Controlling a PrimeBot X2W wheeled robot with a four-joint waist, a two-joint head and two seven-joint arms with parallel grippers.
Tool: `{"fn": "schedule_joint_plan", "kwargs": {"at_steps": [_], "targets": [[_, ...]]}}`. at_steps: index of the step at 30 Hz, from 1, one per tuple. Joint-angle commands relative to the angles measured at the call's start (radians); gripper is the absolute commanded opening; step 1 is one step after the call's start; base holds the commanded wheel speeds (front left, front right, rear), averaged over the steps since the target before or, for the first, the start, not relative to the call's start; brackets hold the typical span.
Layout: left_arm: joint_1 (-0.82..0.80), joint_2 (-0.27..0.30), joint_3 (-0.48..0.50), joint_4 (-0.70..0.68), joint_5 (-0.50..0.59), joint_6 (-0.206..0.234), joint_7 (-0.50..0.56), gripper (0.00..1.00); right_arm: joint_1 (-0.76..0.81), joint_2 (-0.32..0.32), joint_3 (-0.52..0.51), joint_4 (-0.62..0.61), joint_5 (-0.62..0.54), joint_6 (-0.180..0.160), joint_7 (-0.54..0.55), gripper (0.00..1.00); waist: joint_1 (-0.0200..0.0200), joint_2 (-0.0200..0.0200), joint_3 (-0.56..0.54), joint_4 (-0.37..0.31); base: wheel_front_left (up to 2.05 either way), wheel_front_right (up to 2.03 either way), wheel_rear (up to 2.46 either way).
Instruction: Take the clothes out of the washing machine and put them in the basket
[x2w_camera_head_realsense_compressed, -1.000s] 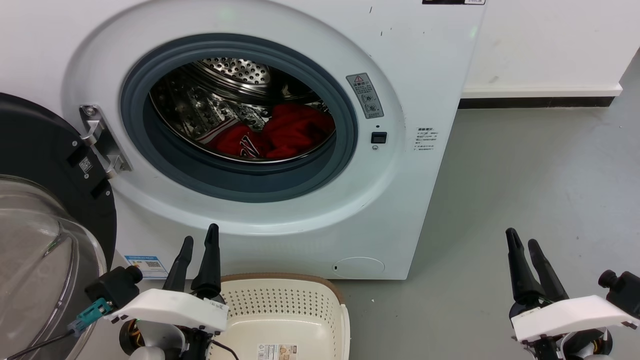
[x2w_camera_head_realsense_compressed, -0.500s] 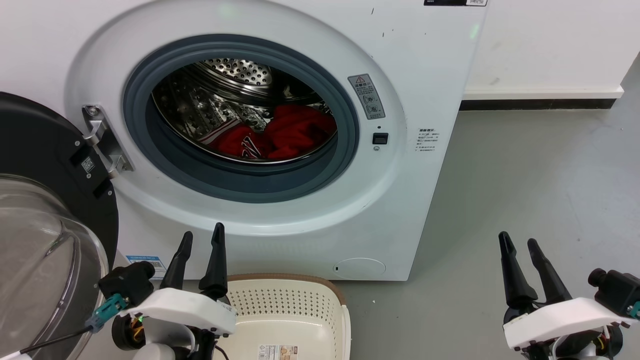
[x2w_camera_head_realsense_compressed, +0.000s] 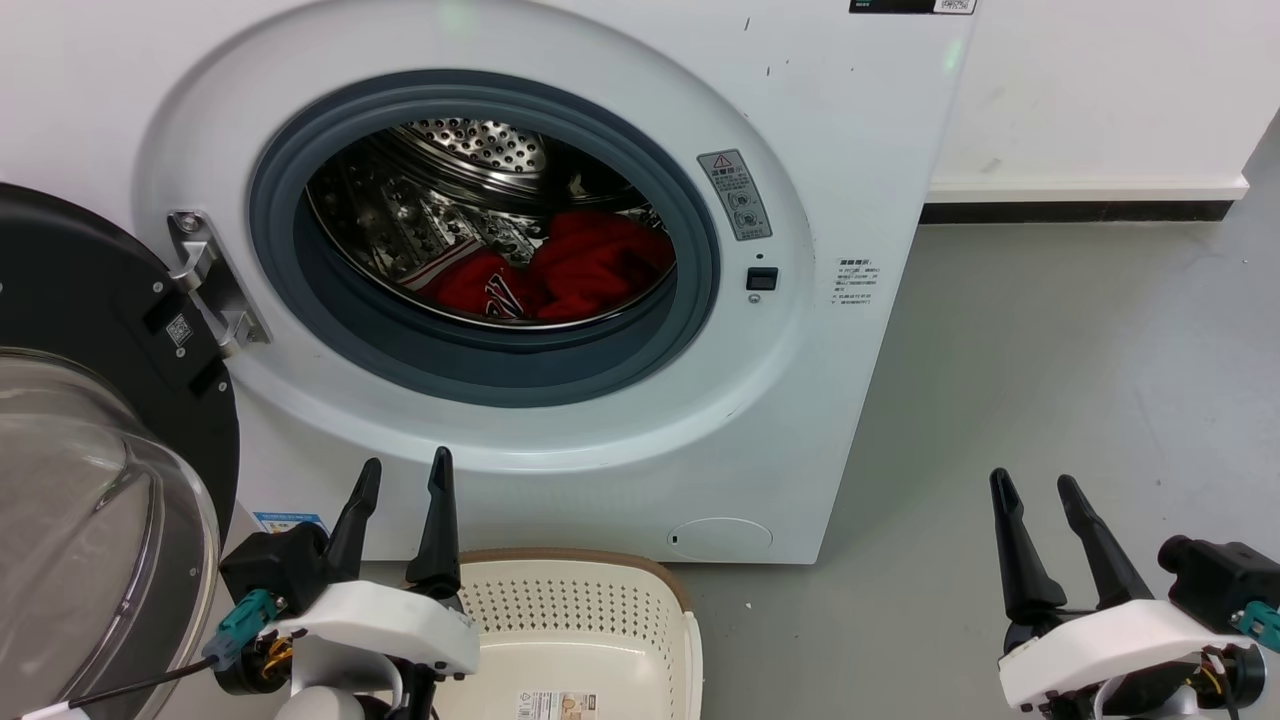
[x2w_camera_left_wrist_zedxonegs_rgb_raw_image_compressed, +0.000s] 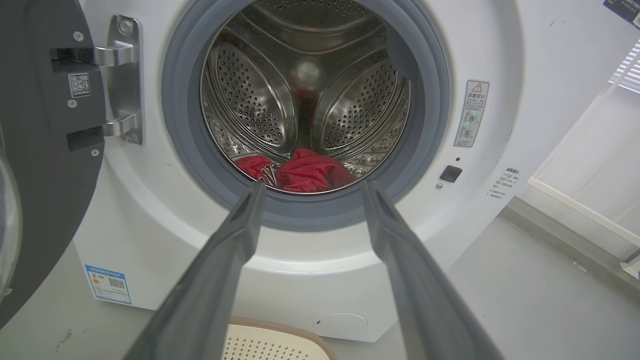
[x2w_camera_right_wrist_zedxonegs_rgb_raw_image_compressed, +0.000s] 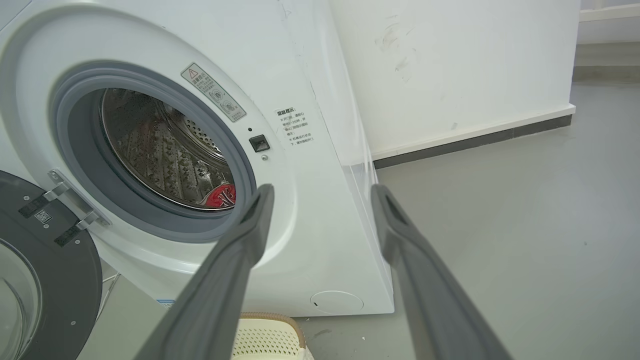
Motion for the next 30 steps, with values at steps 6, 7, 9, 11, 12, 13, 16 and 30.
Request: {"fn": "schedule_joint_plan", "kwargs": {"at_steps": [6, 7, 9, 11, 12, 13, 16, 30], "targets": [[-0.02, 0.013, -0.004, 0.002, 0.077, 0.014, -0.022, 1.0, 0.012, -0.002, -0.006, -0.02, -0.084, 0.0, 0.003, 1.0, 0.0, 0.0, -0.004, 0.002, 0.0, 0.0, 0.0], [-0.02, 0.014, -0.005, 0.002, 0.086, 0.016, -0.025, 1.0, 0.014, -0.002, -0.006, -0.021, -0.096, 0.0, 0.003, 1.0, 0.0, 0.0, -0.004, 0.003, 0.0, 0.0, 0.0], [-0.02, 0.015, -0.006, 0.005, 0.104, 0.019, -0.03, 1.0, 0.017, -0.002, -0.008, -0.023, -0.117, 0.0, 0.004, 1.0, 0.0, 0.0, -0.005, 0.003, 0.0, 0.0, 0.0], [-0.02, 0.017, -0.007, 0.009, 0.121, 0.021, -0.035, 1.0, 0.02, -0.002, -0.008, -0.024, -0.136, 0.0, 0.006, 1.0, 0.0, 0.0, -0.005, 0.004, 0.0, 0.0, 0.0], [-0.021, 0.017, -0.008, 0.01, 0.129, 0.022, -0.037, 1.0, 0.021, -0.002, -0.008, -0.026, -0.145, 0.0, 0.005, 1.0, 0.0, 0.0, -0.005, 0.004, 0.0, 0.0, 0.0], [-0.021, 0.018, -0.009, 0.013, 0.137, 0.022, -0.038, 1.0, 0.023, -0.002, -0.008, -0.027, -0.155, 0.0, 0.005, 1.0, 0.0, 0.0, -0.006, 0.005, 0.0, 0.0, 0.0], [-0.021, 0.018, -0.011, 0.018, 0.16, 0.024, -0.045, 1.0, 0.027, -0.002, -0.008, -0.028, -0.18, 0.0, 0.006, 1.0, 0.0, 0.0, -0.006, 0.007, 0.0, 0.0, 0.0], [-0.025, 0.023, -0.019, 0.032, 0.274, 0.034, -0.073, 1.0, 0.033, -0.002, -0.005, -0.042, -0.293, 0.0, -0.001, 1.0, 0.0, 0.0, -0.005, 0.009, 0.0, 0.0, 0.0]]}}
